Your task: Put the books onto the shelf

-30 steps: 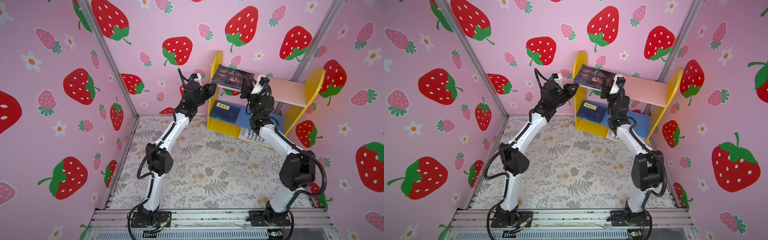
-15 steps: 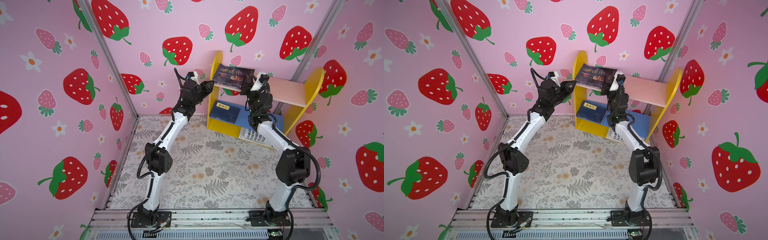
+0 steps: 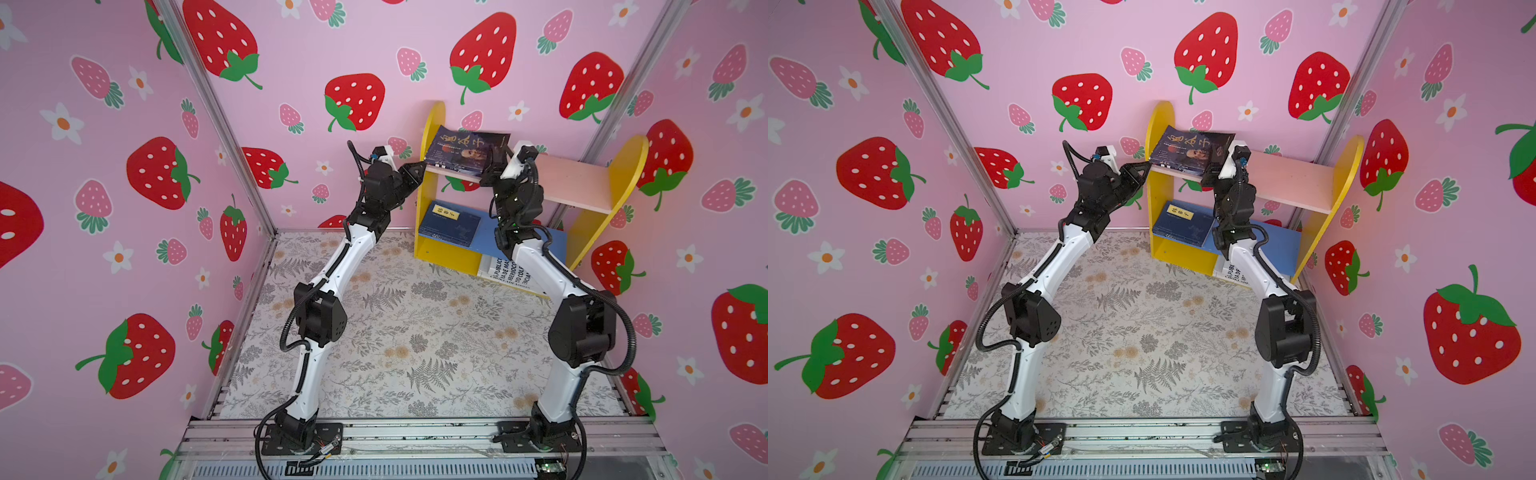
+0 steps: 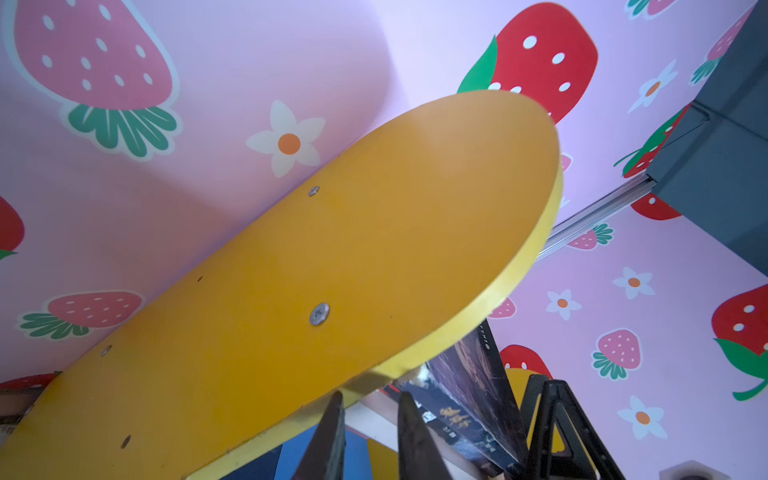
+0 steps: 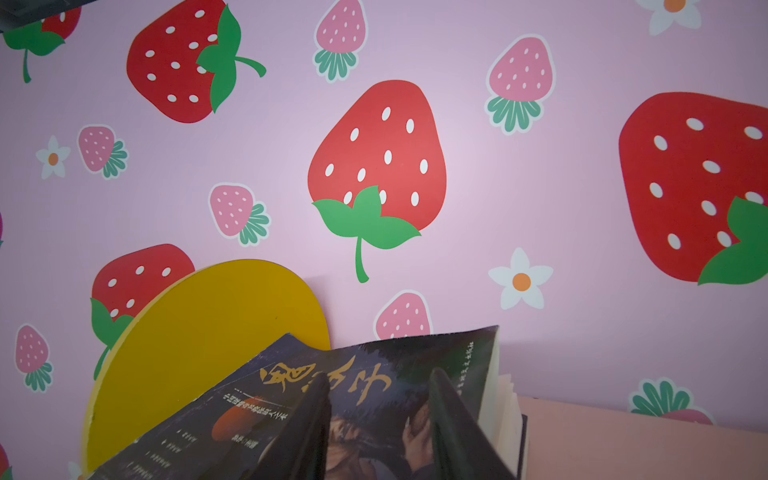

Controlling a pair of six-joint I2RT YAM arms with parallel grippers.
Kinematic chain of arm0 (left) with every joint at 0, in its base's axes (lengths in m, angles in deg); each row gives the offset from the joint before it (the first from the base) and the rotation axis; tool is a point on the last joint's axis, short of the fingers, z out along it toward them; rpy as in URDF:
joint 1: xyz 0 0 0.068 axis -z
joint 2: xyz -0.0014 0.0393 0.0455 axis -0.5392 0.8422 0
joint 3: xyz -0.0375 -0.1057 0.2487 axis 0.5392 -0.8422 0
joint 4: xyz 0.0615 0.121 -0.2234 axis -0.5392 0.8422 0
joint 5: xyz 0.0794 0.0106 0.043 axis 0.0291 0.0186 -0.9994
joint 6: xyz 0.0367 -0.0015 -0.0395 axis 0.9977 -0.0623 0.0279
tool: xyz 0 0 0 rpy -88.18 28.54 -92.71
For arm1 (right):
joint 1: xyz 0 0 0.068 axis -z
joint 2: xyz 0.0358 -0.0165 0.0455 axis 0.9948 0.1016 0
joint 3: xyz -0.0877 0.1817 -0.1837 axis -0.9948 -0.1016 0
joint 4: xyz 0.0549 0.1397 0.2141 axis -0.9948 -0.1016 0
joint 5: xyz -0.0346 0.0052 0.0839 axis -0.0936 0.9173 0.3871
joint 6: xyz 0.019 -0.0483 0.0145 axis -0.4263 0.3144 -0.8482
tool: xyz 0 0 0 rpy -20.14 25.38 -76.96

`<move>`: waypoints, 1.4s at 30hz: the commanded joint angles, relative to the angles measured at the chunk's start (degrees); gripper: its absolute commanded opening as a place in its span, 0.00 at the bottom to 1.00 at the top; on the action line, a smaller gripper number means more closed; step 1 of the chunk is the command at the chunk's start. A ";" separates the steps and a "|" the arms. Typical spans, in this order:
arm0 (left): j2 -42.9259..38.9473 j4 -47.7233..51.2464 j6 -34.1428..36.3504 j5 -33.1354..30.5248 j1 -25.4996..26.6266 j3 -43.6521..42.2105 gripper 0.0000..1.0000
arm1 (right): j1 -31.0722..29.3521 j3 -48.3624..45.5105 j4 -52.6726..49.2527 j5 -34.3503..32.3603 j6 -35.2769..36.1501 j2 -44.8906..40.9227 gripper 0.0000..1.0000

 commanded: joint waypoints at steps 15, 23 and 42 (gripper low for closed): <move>-6.79 -7.42 -1.79 0.80 -0.87 -10.12 0.25 | -2.58 -2.93 -6.96 1.77 2.50 -1.81 0.83; -11.60 -8.89 -1.37 0.54 -1.12 -16.47 0.25 | -3.19 -3.17 -12.26 -0.43 6.20 -3.82 1.00; -20.24 -11.70 -0.24 -0.64 -2.24 -27.81 0.25 | -1.35 4.74 -22.57 -1.80 12.77 -1.02 1.00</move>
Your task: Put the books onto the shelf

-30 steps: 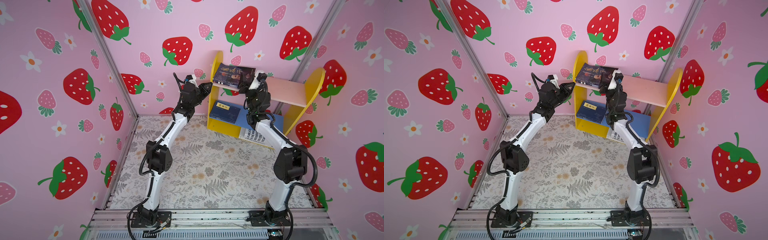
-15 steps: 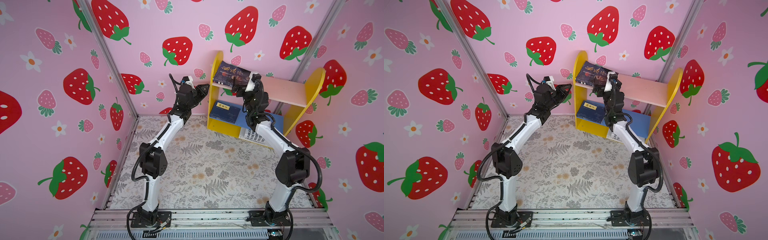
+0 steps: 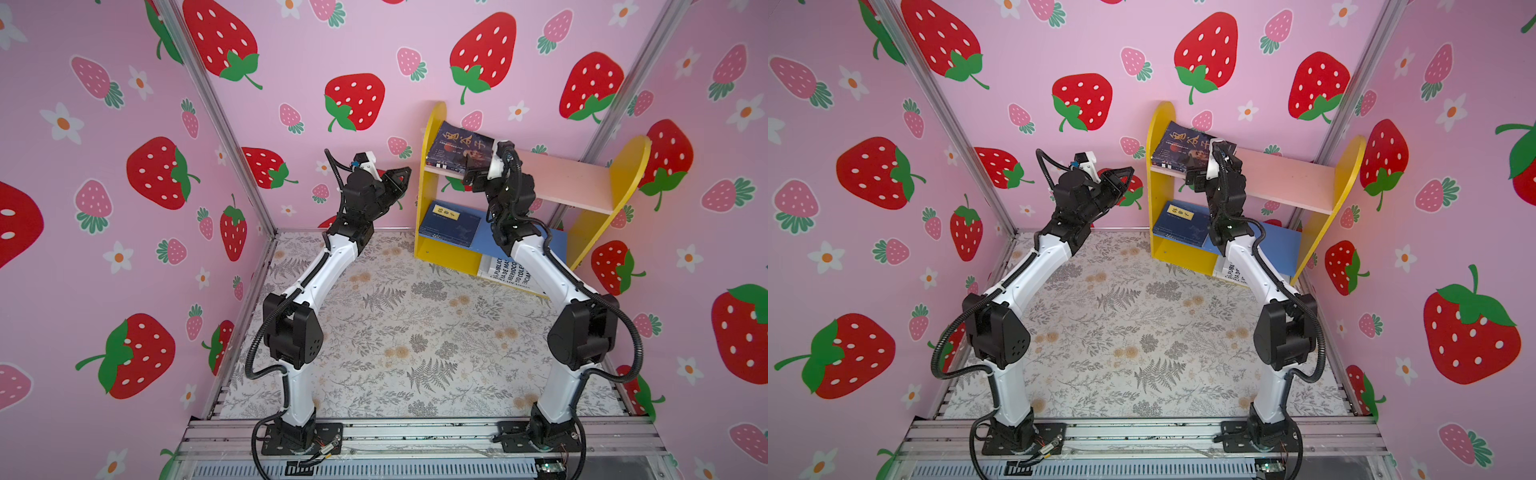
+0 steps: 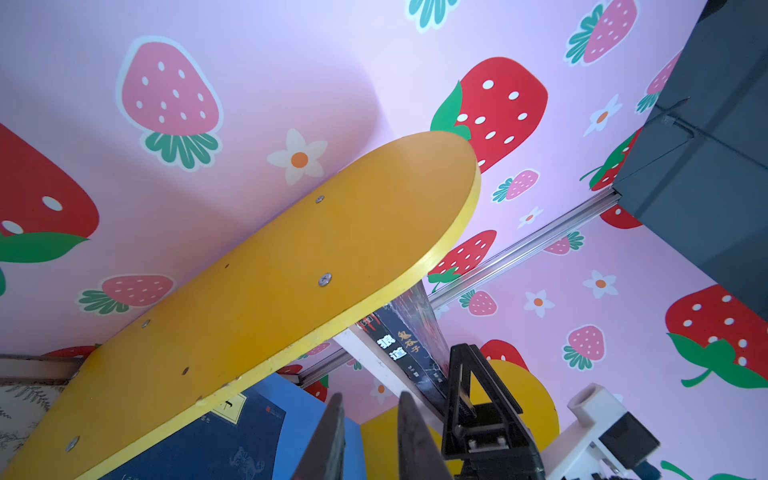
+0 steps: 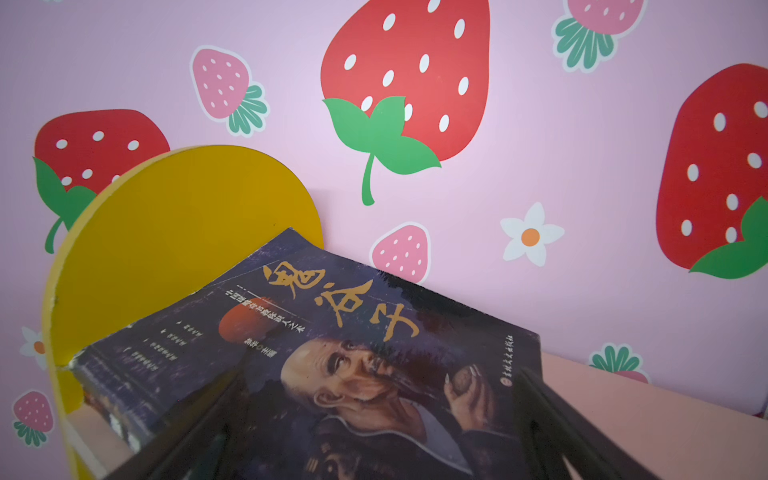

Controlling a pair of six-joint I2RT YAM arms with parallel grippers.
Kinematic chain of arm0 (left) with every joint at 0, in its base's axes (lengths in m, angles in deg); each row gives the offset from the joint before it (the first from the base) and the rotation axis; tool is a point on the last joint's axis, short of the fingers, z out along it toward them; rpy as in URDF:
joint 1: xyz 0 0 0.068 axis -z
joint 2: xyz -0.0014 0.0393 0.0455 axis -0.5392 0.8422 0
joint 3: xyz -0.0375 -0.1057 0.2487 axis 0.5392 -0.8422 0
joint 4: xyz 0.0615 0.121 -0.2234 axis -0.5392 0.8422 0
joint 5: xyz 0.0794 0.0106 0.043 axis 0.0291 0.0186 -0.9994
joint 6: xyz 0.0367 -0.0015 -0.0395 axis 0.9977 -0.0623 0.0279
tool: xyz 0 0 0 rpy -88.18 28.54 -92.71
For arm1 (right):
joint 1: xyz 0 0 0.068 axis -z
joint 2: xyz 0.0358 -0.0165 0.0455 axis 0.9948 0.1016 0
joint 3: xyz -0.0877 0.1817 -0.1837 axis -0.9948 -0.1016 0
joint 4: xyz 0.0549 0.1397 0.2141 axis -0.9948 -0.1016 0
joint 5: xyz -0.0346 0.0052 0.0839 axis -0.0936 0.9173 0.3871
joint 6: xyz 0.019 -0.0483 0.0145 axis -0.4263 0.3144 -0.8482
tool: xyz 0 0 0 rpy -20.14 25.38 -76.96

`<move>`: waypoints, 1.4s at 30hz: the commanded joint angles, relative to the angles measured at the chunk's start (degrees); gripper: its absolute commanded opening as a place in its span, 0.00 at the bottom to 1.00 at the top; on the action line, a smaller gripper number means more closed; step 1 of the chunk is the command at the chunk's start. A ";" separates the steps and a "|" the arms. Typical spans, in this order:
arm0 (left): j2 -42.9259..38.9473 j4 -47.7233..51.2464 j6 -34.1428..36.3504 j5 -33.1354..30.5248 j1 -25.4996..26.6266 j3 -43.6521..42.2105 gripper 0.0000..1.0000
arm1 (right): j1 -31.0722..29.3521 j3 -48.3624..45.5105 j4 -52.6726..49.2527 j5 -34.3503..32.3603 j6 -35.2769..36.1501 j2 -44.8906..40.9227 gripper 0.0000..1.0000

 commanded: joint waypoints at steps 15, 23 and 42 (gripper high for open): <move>-4.42 -4.70 -0.39 -0.19 -0.29 -4.39 0.25 | 0.85 -2.67 -7.49 0.54 -0.25 -3.07 1.00; -6.42 -5.66 -0.47 -0.43 -0.27 -6.87 0.25 | 1.79 -4.63 -9.89 -1.46 -0.82 -5.49 1.00; -13.53 -3.90 2.47 -0.22 -0.37 -14.14 0.30 | 6.07 -20.53 -8.94 0.43 -4.31 -22.43 1.00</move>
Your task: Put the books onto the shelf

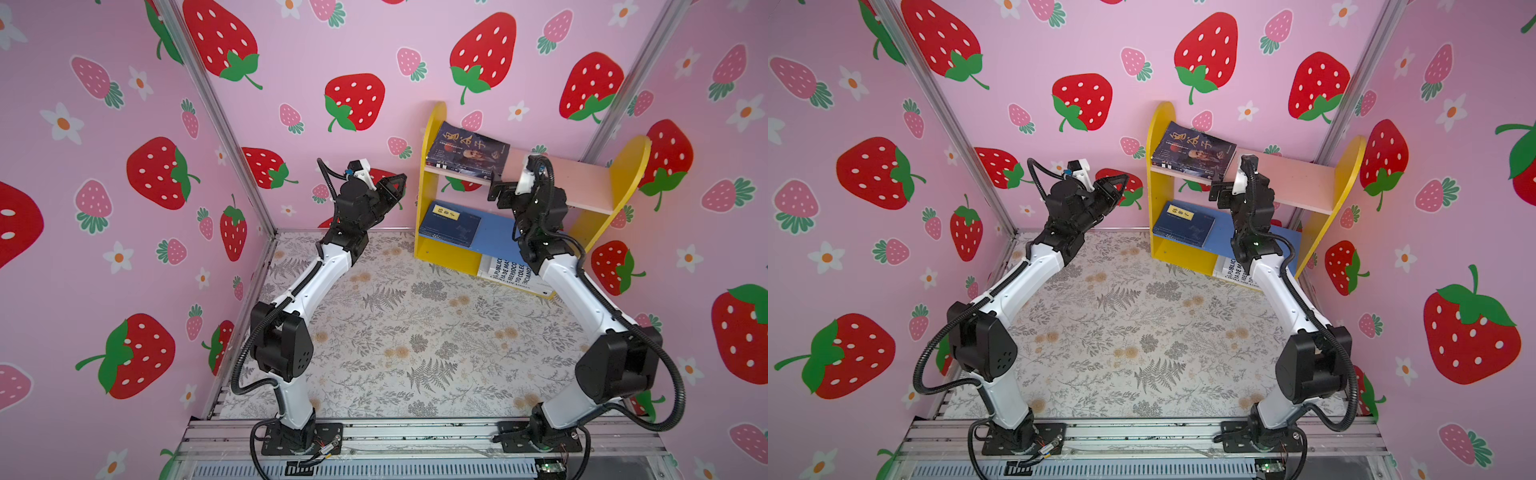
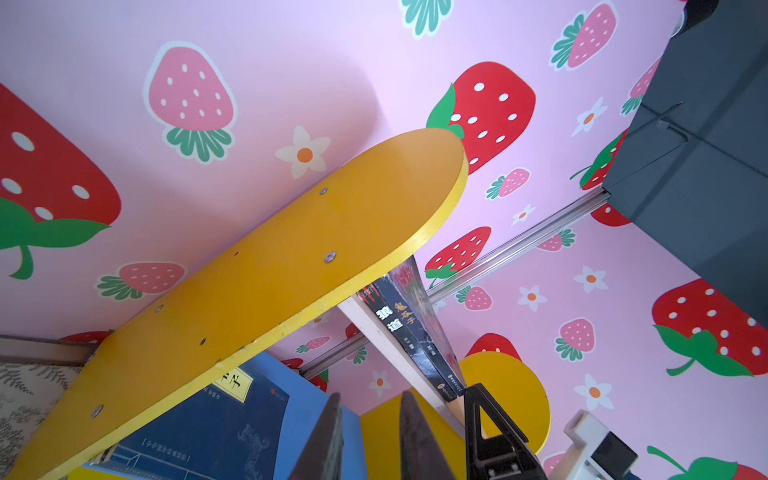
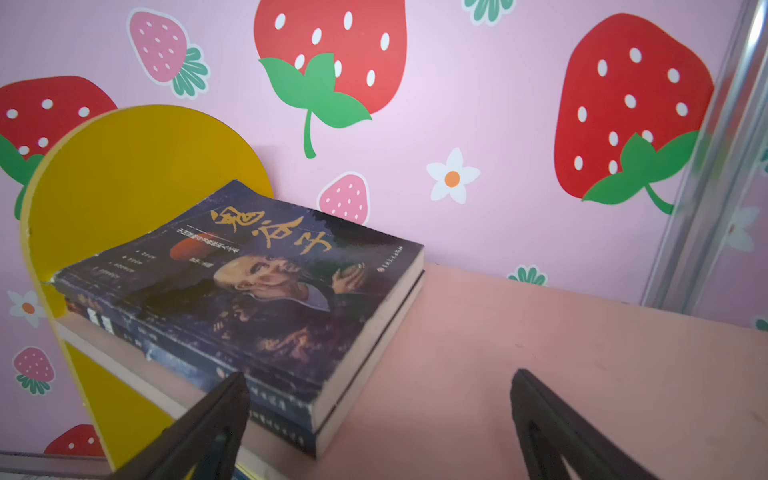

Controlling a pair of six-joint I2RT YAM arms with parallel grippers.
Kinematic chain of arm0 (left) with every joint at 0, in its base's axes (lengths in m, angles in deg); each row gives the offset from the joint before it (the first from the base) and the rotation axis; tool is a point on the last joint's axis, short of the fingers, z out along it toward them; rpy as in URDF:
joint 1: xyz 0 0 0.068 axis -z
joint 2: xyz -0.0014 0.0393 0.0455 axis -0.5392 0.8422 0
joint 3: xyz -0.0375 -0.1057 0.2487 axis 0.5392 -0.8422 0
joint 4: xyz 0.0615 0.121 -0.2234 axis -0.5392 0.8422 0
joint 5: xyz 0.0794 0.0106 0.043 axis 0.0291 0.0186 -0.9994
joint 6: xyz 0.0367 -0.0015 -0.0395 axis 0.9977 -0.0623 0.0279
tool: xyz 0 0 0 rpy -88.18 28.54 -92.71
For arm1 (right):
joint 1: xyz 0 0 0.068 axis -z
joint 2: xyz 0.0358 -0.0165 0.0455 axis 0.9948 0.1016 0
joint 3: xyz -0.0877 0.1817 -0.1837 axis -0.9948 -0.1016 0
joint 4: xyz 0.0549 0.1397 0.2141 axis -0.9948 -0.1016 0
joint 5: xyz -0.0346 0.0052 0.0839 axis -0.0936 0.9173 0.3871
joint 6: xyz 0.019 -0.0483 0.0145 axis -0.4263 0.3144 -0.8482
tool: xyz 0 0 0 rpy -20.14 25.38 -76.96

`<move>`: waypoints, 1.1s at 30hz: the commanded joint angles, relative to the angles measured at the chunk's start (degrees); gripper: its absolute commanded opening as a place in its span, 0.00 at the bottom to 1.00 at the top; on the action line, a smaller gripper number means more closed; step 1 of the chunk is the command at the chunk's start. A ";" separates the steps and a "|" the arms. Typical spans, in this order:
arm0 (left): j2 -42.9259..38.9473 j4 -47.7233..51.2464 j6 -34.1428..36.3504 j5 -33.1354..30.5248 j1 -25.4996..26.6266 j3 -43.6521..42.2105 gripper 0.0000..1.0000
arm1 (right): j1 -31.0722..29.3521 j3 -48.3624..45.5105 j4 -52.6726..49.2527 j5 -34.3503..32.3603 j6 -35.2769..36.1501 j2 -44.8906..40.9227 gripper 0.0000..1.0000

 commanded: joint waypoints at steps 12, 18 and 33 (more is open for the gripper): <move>-35.45 21.91 22.55 -13.13 -0.71 -30.12 0.66 | 0.46 -36.06 -7.86 -3.16 -2.81 -32.58 1.00; -50.73 27.31 34.26 -36.61 -0.97 -49.12 0.82 | 0.69 -51.24 -1.06 -12.42 -5.19 -33.87 1.00; -38.70 -14.01 53.06 -44.04 -9.94 -78.34 0.94 | 3.07 -66.38 37.87 -16.15 -2.23 -14.29 1.00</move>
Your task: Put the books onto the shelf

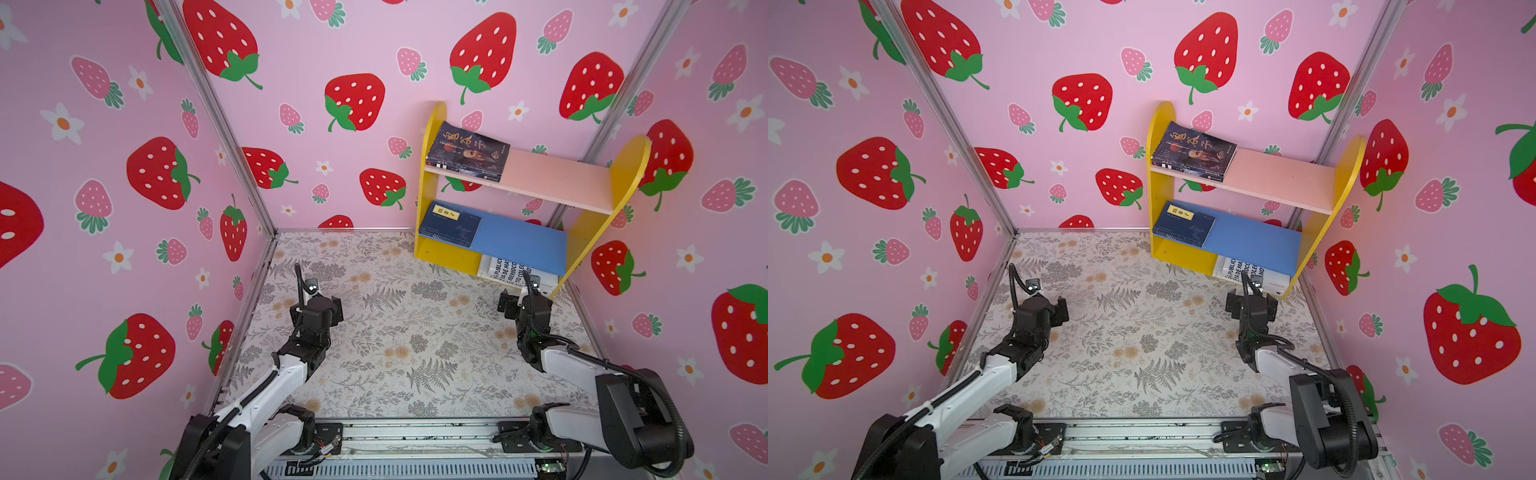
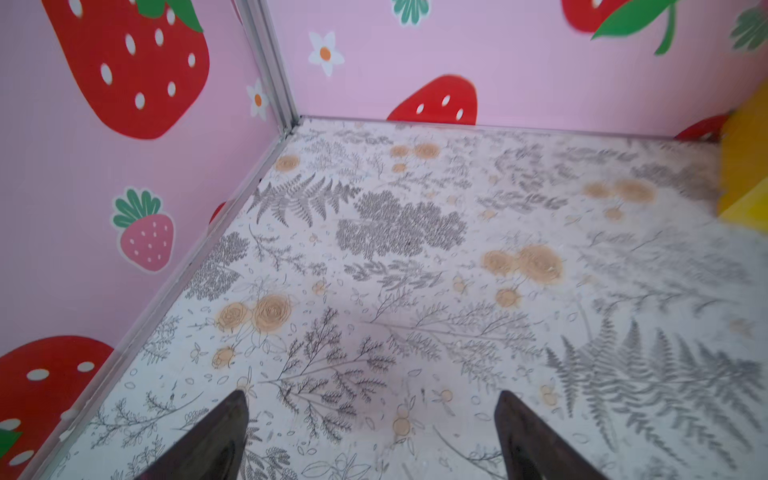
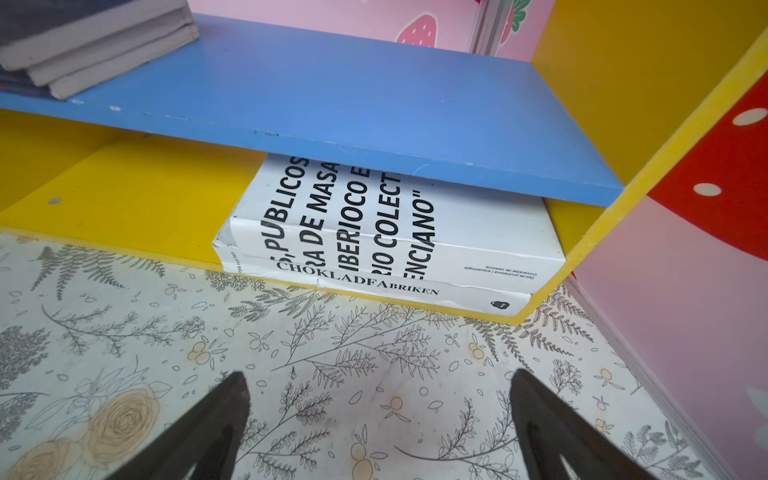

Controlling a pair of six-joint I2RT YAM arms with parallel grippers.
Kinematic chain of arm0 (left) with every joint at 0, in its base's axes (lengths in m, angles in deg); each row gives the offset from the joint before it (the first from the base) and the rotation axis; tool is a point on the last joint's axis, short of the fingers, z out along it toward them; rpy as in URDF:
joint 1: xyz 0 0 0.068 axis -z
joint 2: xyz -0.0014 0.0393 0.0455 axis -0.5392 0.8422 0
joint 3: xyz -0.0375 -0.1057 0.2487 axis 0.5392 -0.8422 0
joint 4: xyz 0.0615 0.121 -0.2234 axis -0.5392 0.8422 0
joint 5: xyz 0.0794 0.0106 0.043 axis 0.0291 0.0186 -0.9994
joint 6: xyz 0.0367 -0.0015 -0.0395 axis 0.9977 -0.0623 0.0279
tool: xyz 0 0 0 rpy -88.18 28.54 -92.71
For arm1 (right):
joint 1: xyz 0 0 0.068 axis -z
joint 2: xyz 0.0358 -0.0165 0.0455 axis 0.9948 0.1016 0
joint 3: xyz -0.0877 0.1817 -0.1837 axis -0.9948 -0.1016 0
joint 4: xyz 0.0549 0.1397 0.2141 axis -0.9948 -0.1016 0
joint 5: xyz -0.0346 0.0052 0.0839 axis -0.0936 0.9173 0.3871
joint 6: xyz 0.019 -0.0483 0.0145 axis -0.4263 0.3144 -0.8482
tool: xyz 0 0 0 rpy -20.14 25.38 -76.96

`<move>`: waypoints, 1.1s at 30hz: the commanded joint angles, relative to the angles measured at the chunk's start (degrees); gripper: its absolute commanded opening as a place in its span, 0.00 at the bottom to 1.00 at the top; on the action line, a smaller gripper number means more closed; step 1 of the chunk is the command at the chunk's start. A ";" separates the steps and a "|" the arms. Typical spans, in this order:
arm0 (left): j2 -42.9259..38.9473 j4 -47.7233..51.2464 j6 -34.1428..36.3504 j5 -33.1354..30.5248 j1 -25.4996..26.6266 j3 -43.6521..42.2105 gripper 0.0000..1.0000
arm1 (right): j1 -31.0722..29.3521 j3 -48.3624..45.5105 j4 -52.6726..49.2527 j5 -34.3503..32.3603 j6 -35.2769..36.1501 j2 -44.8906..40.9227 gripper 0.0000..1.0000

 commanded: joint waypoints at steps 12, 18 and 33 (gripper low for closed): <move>24.13 -34.32 3.83 9.02 -10.71 -1.58 0.95 | 4.18 0.81 17.90 3.18 6.73 5.71 1.00; 25.53 -31.04 3.41 11.77 -11.87 0.73 0.98 | 5.17 -0.65 11.48 7.68 7.39 2.29 1.00; 26.05 -30.34 3.19 12.47 -12.43 1.35 0.99 | 6.11 -7.14 35.69 6.61 6.88 17.17 1.00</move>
